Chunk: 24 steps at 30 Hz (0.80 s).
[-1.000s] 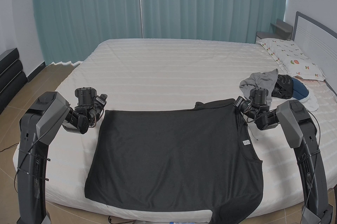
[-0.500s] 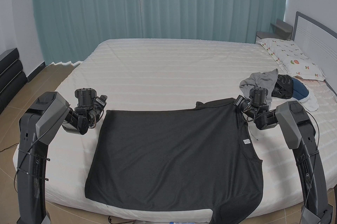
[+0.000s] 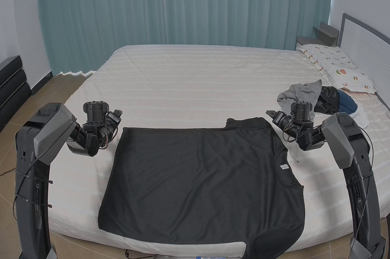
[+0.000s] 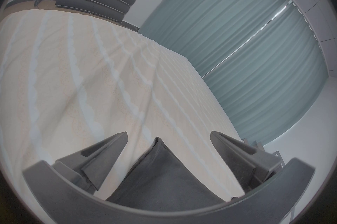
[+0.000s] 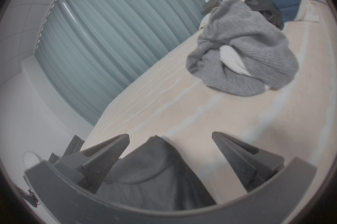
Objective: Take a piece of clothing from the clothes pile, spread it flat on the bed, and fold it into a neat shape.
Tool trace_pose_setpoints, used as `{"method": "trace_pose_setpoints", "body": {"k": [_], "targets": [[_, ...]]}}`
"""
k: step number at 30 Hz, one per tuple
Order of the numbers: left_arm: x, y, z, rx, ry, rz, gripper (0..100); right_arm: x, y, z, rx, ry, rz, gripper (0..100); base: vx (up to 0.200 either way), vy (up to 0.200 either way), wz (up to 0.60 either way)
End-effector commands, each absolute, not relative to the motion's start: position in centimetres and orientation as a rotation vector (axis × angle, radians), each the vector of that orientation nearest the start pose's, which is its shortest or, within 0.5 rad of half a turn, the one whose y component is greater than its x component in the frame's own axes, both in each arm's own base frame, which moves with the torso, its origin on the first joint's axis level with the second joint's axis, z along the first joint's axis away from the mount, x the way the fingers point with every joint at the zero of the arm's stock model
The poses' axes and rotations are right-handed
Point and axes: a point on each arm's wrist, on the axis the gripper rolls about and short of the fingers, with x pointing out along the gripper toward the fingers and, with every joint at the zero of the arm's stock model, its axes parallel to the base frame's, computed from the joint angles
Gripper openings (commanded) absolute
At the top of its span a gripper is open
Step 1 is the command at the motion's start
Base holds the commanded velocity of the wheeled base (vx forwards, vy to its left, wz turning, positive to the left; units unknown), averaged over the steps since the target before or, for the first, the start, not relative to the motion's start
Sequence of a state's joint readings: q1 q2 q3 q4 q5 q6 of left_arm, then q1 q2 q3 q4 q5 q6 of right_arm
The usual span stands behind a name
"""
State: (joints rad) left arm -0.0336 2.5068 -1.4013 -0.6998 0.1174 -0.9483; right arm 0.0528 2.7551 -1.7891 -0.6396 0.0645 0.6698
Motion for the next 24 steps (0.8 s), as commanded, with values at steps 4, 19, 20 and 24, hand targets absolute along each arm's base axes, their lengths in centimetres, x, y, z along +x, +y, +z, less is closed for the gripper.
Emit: {"method": "trace_pose_setpoints", "body": {"k": [4,19,20,24], "targets": [[42.5,-2.1,6.4,-0.917,0.375,0.191,100,43.8,2.4,5.8,0.749,0.399,0.095,100,0.0,0.0,0.0],[31.9,-2.4,4.9,-0.96,0.598,0.168,100,29.8,3.9,6.9,0.845,0.682,0.159,100,-0.013,0.0,0.0],[31.2,-2.4,4.7,-0.958,0.61,0.168,100,29.6,3.9,6.8,0.853,0.693,0.16,100,-0.2,0.0,0.0],[28.9,-2.3,4.0,-0.959,0.633,0.17,100,28.6,3.9,5.7,0.875,0.762,0.171,100,-0.2,0.0,0.0]]}}
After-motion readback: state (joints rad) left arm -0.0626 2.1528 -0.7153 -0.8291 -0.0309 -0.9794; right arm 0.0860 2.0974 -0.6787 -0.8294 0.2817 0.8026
